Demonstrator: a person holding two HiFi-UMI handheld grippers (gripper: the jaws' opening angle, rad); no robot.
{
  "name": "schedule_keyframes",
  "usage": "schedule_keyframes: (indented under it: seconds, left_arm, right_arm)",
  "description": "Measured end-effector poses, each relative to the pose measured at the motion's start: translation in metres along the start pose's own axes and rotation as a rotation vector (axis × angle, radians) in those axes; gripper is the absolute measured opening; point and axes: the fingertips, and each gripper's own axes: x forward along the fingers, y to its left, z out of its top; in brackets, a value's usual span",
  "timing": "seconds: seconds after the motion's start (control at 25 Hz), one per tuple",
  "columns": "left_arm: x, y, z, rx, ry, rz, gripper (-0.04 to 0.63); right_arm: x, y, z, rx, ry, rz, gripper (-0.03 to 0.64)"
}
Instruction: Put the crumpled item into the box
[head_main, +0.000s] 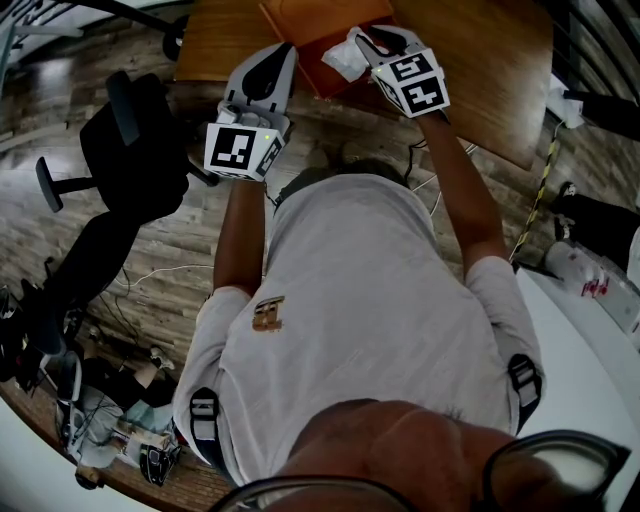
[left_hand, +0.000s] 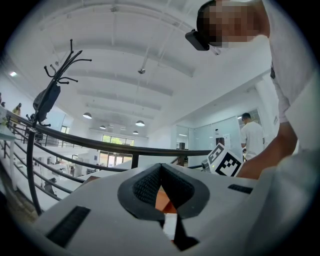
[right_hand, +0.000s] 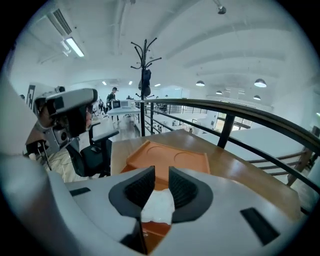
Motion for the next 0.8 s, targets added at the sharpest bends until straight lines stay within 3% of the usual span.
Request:
schedule_keyframes:
  seconds: [0.28, 0.8]
  left_arm:
    - [0.006, -0.008, 0.005, 0.008, -0.006, -0.013, 0.020]
    - [0.018, -0.035, 0.023, 0.031, -0.037, -0.043, 0.020]
  right_arm:
    - [-0.038, 0.012, 0.052, 0.040, -0.259, 0.064, 0.066]
    - [-0.106, 0.044, 0.100, 0.000, -0.591, 0.197, 0.043]
